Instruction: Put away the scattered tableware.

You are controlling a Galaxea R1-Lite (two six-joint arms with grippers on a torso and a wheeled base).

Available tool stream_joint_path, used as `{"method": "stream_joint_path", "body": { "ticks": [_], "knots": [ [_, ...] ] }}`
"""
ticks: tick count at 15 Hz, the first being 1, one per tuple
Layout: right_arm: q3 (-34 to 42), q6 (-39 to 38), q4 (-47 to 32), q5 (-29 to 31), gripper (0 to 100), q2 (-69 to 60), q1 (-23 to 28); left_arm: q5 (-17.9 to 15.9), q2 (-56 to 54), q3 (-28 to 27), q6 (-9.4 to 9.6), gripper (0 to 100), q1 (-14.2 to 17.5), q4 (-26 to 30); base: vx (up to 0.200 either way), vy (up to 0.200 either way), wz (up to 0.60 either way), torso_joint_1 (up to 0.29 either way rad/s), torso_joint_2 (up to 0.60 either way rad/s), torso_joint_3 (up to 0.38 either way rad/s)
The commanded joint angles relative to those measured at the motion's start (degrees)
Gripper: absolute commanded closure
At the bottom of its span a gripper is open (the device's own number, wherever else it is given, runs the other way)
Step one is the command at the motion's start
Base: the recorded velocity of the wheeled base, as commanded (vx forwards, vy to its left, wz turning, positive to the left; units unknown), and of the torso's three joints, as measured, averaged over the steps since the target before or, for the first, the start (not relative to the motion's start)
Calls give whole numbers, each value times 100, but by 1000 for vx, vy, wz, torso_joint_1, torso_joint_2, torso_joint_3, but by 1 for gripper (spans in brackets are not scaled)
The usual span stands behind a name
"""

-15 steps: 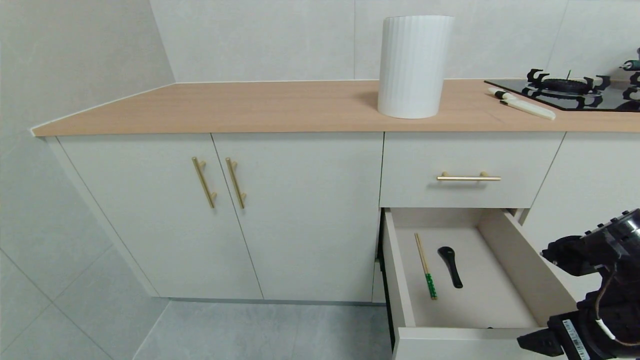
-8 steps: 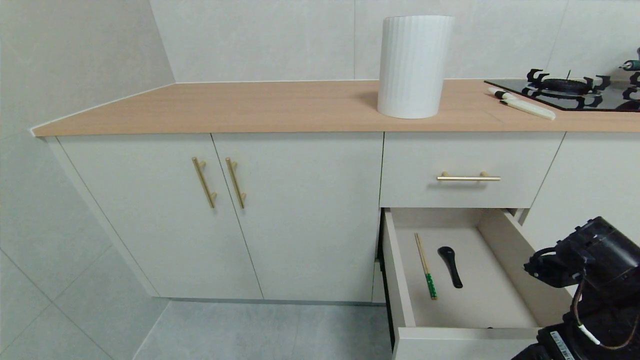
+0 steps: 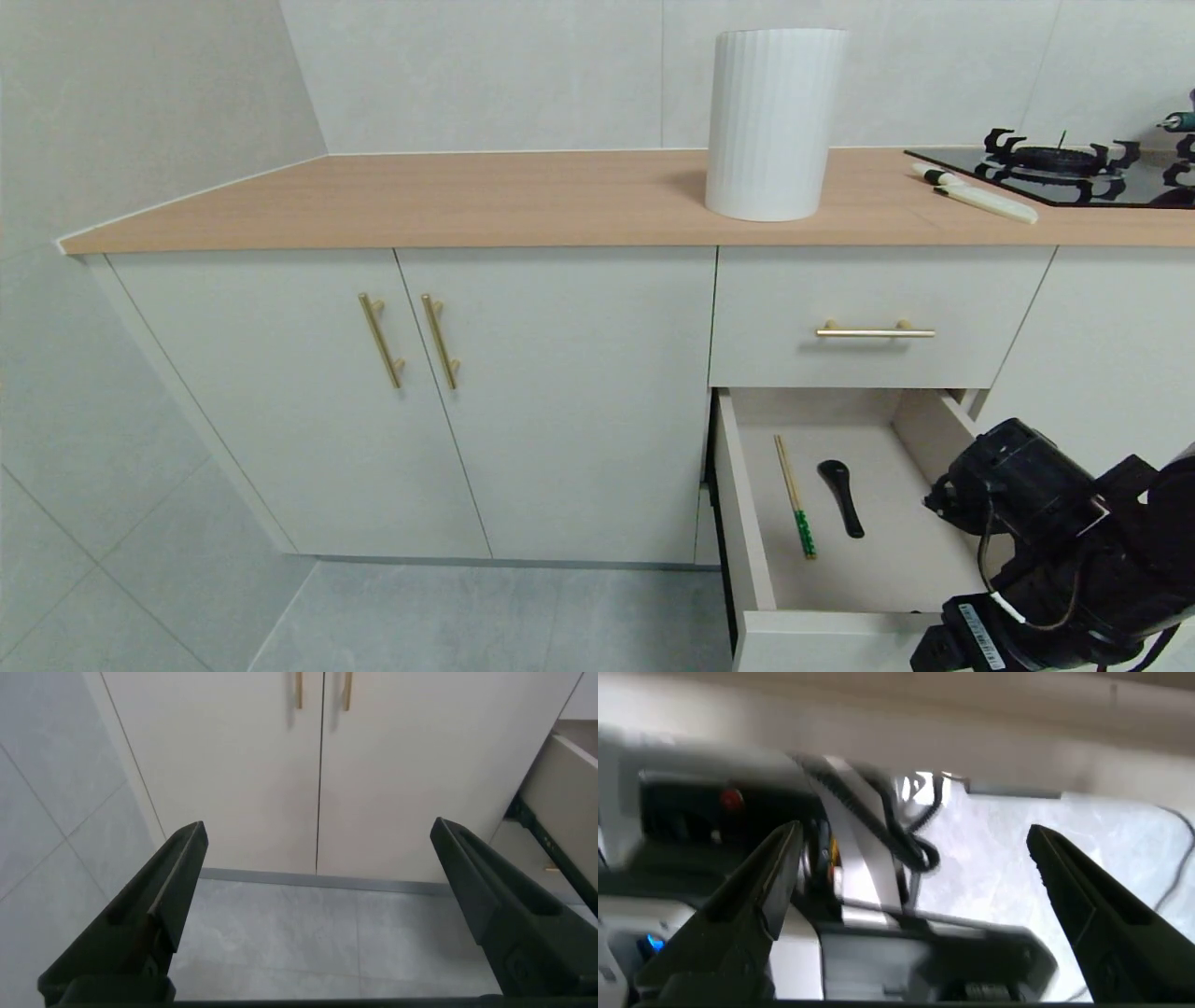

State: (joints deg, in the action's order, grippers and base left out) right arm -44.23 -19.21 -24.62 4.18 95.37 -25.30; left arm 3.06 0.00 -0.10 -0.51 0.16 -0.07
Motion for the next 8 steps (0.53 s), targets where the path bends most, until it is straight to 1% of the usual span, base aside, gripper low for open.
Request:
{"method": "stream_joint_path", "body": {
  "ticks": [1,5,8],
  "knots": [
    [72,-48,169,39,0,105,7,2,0,1,-2,0,2,-1,0,0,0,0,0,0],
    [72,-232,555,399,0,307,42,2,0,1,-2,0,2,-1,0,0,0,0,0,0],
    [28,-241,1039,601,0,456,51,2,0,1,-2,0,2,-1,0,0,0,0,0,0]
  ]
}}
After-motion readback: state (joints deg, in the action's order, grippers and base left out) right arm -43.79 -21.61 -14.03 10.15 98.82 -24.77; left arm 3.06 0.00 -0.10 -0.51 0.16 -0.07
